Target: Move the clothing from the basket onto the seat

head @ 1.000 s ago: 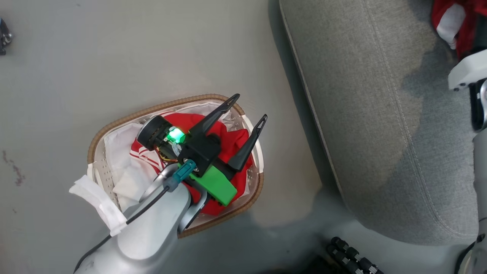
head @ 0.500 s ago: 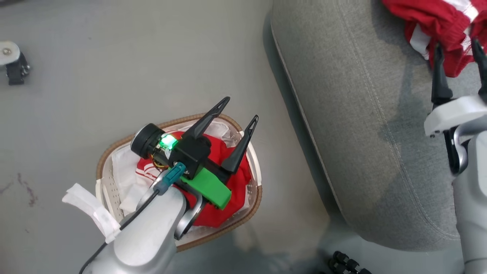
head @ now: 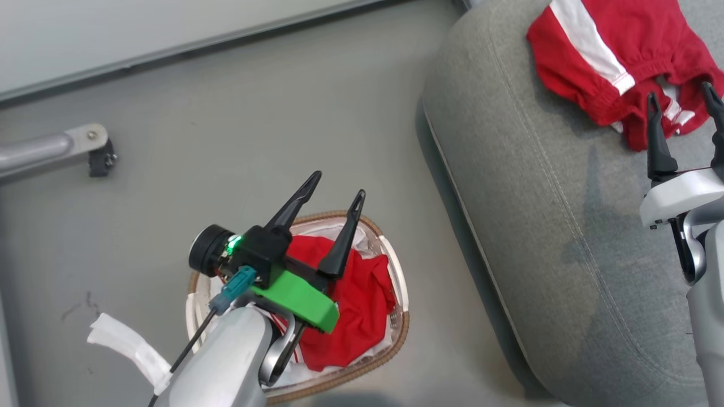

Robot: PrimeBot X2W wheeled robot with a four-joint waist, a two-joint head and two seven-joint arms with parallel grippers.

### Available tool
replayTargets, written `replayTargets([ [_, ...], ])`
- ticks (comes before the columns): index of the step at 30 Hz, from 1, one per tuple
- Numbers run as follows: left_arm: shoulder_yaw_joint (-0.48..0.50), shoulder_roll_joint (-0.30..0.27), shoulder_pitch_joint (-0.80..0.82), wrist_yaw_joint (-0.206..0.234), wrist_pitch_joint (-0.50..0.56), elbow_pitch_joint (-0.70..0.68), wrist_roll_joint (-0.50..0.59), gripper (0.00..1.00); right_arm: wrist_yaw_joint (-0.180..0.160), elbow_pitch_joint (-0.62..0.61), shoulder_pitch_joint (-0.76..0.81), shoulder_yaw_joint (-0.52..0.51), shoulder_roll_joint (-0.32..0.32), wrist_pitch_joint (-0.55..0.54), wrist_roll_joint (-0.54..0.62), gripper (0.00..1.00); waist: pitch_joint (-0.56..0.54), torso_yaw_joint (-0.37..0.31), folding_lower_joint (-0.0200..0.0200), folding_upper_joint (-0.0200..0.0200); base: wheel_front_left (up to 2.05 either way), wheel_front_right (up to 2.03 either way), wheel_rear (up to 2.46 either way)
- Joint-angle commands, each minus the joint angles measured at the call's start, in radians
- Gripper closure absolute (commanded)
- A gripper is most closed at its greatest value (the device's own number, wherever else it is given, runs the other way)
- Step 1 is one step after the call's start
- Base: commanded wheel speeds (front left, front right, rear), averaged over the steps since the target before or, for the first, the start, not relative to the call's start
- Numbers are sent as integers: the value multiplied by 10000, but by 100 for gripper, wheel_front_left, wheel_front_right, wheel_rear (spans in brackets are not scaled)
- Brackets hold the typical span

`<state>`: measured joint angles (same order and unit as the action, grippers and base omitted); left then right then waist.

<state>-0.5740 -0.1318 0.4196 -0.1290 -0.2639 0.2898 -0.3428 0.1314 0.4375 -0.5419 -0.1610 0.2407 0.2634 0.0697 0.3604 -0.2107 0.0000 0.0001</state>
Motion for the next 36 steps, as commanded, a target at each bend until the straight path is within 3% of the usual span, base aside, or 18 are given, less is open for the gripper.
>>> replayTargets([
  [1, 236, 61, -291, -30, -9, -66, -54, 0, -14, -44, 148, 84, 33, 21, -88, 0, -913, 617, 0, -1, 0, 0, 0],
  [11, 2683, 457, -1775, -28, -9, -302, 213, 0, -14, -83, 293, 434, -680, 21, -440, 0, -2240, 1249, 0, -1, 0, 0, 0],
  [21, 5226, 730, -3326, 63, -7, -511, 578, 0, -14, -650, 1541, 1103, -1747, 21, -1025, 0, -2600, 1498, 0, -1, 0, 0, 0],
  [36, 5442, 808, -4210, -11, -9, -520, 366, 0, -14, -1935, 3754, 1561, -1886, 20, -1972, 0, -2855, 1811, 0, -1, 0, 0, 0],
])
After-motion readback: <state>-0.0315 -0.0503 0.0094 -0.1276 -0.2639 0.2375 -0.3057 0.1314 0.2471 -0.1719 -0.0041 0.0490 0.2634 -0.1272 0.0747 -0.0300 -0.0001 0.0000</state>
